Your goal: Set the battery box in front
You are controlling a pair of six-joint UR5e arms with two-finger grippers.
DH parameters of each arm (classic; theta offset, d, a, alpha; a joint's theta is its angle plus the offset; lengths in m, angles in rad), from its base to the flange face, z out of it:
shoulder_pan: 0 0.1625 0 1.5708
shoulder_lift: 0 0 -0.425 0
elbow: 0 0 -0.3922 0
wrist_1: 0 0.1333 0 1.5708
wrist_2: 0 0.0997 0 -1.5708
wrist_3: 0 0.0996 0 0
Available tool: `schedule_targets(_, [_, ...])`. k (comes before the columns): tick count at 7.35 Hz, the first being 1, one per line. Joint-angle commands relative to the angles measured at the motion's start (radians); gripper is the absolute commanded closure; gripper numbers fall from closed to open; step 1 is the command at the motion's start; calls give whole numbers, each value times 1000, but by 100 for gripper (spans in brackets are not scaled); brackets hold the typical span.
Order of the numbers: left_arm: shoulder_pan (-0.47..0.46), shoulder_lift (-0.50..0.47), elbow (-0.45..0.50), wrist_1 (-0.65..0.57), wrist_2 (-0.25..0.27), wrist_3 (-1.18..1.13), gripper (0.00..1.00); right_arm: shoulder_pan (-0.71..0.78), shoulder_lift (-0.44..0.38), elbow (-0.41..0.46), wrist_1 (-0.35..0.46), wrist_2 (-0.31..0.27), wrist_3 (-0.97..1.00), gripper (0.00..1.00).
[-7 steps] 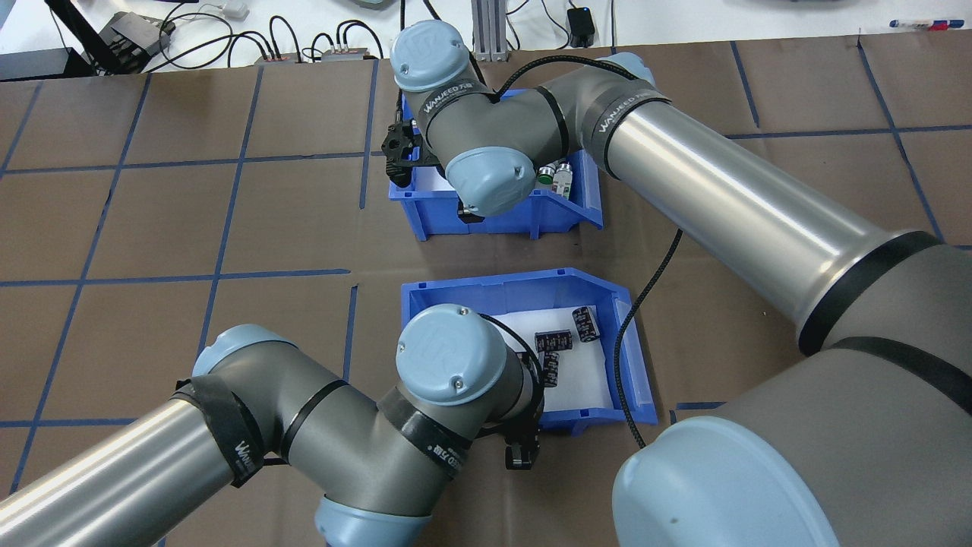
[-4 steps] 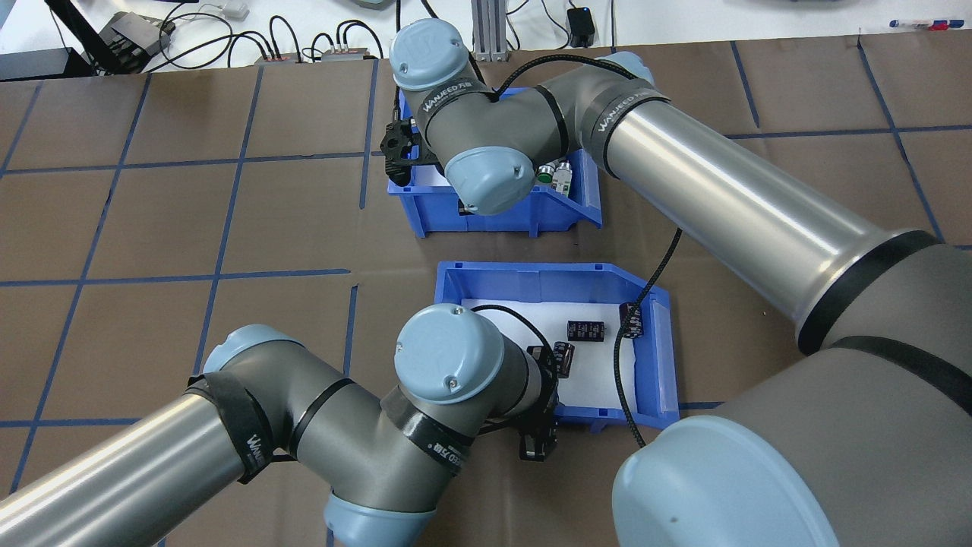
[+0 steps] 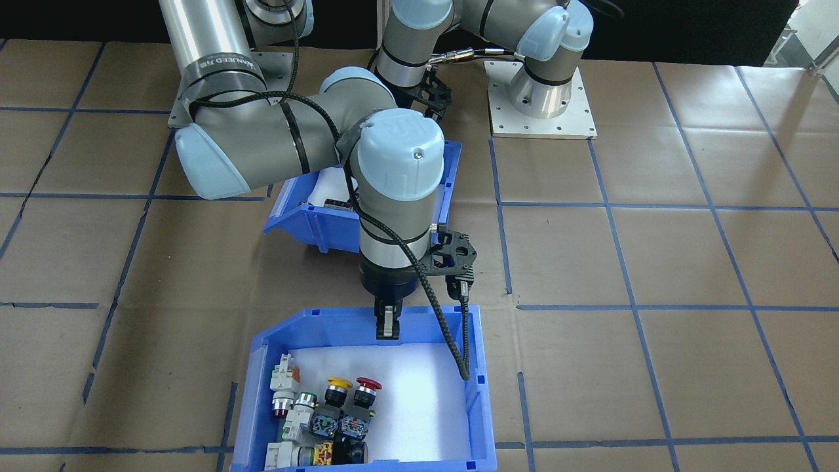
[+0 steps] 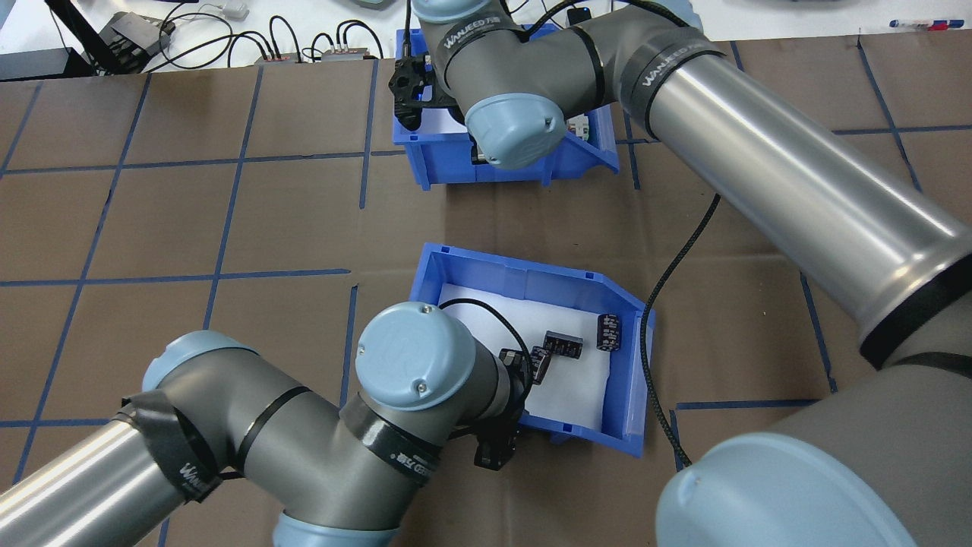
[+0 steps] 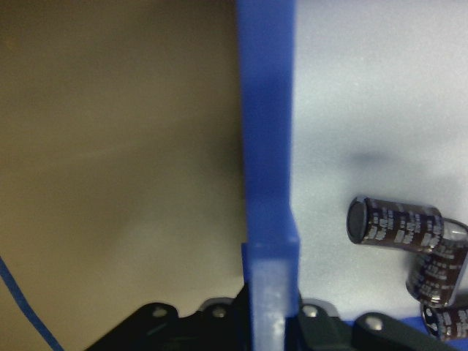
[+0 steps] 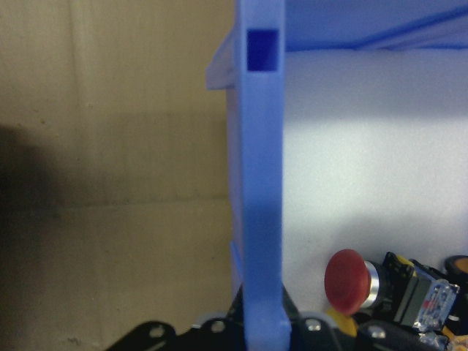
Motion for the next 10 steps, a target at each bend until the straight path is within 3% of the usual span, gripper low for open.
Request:
schedule_targets(1, [173,148,2,-237,-2,280,100,-99,-79,8,56,6,-91,100])
schedule_targets(3, [342,179,9,-293,-10,388,100,-173,-129,14,119,1,-160,100])
schedule_targets(5, [364,147,29,-246,-7,386,100,-271,-201,59,153,-5,-253,100])
schedule_targets(7, [366,30,112,-192,-10,343,100,-421,-307,185,151,1,-428,100])
schedule_targets(8, [364,-44,193,-189,-11,282,100,-501,-353,246,148,7,-508,100])
schedule_targets(10, [360,-234,389,-183,-61,196,100,-628,-415,343,136,55,-652,100])
